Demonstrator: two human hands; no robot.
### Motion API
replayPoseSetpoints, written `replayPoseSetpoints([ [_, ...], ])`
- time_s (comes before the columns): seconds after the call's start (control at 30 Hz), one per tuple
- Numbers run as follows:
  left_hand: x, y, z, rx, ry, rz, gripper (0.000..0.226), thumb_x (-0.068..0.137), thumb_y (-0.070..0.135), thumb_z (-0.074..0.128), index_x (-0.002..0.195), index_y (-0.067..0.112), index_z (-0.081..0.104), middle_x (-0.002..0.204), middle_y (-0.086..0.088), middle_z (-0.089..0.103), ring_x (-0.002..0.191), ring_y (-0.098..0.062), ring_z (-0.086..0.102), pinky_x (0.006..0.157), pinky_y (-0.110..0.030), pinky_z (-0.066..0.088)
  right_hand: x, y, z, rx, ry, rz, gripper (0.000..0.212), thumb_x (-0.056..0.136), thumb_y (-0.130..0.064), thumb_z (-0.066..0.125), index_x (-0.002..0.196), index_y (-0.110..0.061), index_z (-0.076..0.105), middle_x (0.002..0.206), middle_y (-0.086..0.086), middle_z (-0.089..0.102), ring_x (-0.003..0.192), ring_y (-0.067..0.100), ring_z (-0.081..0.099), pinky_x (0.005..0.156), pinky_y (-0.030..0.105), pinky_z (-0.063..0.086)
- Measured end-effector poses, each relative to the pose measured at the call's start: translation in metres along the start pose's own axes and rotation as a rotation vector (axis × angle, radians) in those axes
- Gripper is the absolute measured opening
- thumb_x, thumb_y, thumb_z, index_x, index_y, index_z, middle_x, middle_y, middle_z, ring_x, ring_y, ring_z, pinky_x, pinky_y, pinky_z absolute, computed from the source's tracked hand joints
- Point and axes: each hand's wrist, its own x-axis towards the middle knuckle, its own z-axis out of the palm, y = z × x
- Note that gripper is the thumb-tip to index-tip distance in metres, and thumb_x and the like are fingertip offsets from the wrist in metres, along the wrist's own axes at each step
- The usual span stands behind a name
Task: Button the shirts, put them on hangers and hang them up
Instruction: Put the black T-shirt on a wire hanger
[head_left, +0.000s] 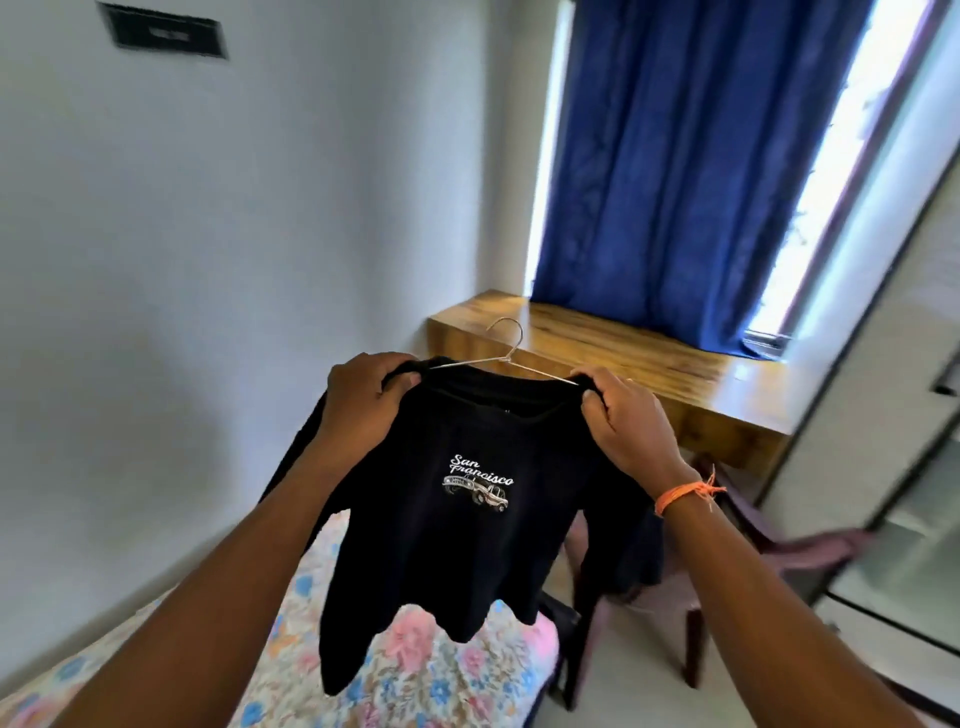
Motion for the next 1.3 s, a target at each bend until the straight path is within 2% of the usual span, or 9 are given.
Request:
replayPoseSetpoints([
  [0.13,0.011,0.051,0.069,-0.132,-0.098,0.069,0.02,0.092,0.019,0.063,0.109,0.019,0.073,0.103,0.002,0.073,0.095,-0.013,0.064,0.09,-0.027,0.046,-0.047,0.063,-0.058,-0.188,0.161,0.153,0.03,0.097,-0.036,0.055,0.104,-0.009,0.067,0.092,0.012,0.072,0.089,0.036,0.064,0.077,0.044,0.051],
  [0.23,0.019,0.092,0.128,-0.198,-0.2,0.149,0.022,0.09,0.026,0.063,0.107,0.019,0.074,0.102,0.001,0.075,0.097,-0.017,0.067,0.093,-0.033,0.049,-0.086,0.102,-0.103,-0.378,0.277,0.244,0.043,0.094,-0.049,0.047,0.087,-0.01,0.065,0.076,0.011,0.068,0.076,0.036,0.062,0.065,0.04,0.047],
  [0.53,0.019,0.235,0.305,-0.223,-0.295,0.347,0.017,0.091,0.024,0.065,0.106,0.024,0.072,0.101,0.002,0.075,0.1,-0.024,0.066,0.096,-0.042,0.043,-0.176,0.209,-0.227,-0.769,0.39,0.379,0.046,0.094,-0.054,0.045,0.086,-0.013,0.065,0.071,0.003,0.068,0.059,0.027,0.062,0.051,0.025,0.033],
  [0.7,0.01,0.329,0.4,-0.248,-0.378,0.332,0.021,0.091,0.025,0.065,0.111,0.02,0.069,0.105,-0.001,0.071,0.104,-0.024,0.063,0.084,-0.033,0.04,-0.201,0.29,-0.303,-0.938,0.408,0.356,0.048,0.094,-0.053,0.048,0.082,-0.01,0.067,0.068,0.006,0.068,0.057,0.031,0.064,0.047,0.031,0.045],
  [0.83,-0.005,0.405,0.469,-0.27,-0.345,0.254,0.038,0.09,0.021,0.067,0.124,0.009,0.057,0.123,-0.012,0.056,0.12,-0.033,0.045,0.103,-0.038,0.031,-0.216,0.354,-0.36,-1.033,0.449,0.323,0.052,0.096,-0.055,0.046,0.08,-0.011,0.069,0.07,0.005,0.07,0.059,0.029,0.065,0.047,0.029,0.047],
  [0.93,-0.022,0.457,0.514,-0.29,-0.267,0.144,0.043,0.088,0.022,0.069,0.124,0.009,0.051,0.126,-0.014,0.048,0.12,-0.035,0.042,0.101,-0.037,0.029,-0.23,0.396,-0.407,-1.083,0.458,0.323,0.049,0.096,-0.053,0.048,0.081,-0.011,0.068,0.068,0.005,0.069,0.057,0.028,0.064,0.047,0.028,0.045],
  [1.1,-0.039,0.539,0.605,-0.582,-0.739,-0.019,0.014,0.088,0.023,0.069,0.096,0.014,0.061,0.102,-0.013,0.065,0.096,-0.027,0.063,0.087,-0.036,0.05,-0.25,0.465,-0.472,-1.199,0.507,0.381,0.046,0.092,-0.05,0.052,0.081,-0.008,0.068,0.068,0.007,0.07,0.057,0.031,0.065,0.048,0.026,0.042],
  [1.2,-0.038,0.587,0.658,-0.785,-0.949,-0.203,0.037,0.093,0.03,0.065,0.124,0.011,0.055,0.112,-0.01,0.064,0.093,-0.02,0.063,0.075,-0.036,0.056,-0.252,0.511,-0.493,-1.226,0.512,0.425,0.054,0.096,-0.056,0.043,0.082,-0.01,0.068,0.071,0.007,0.072,0.062,0.032,0.067,0.049,0.027,0.044],
  [1.3,-0.015,0.637,0.708,-0.926,-0.976,-0.237,0.038,0.098,0.031,0.057,0.13,0.011,0.051,0.108,-0.003,0.061,0.094,-0.016,0.061,0.076,-0.033,0.057,-0.24,0.567,-0.508,-1.265,0.49,0.463,0.059,0.098,-0.058,0.034,0.081,-0.012,0.067,0.069,0.005,0.071,0.061,0.03,0.067,0.049,0.024,0.038],
])
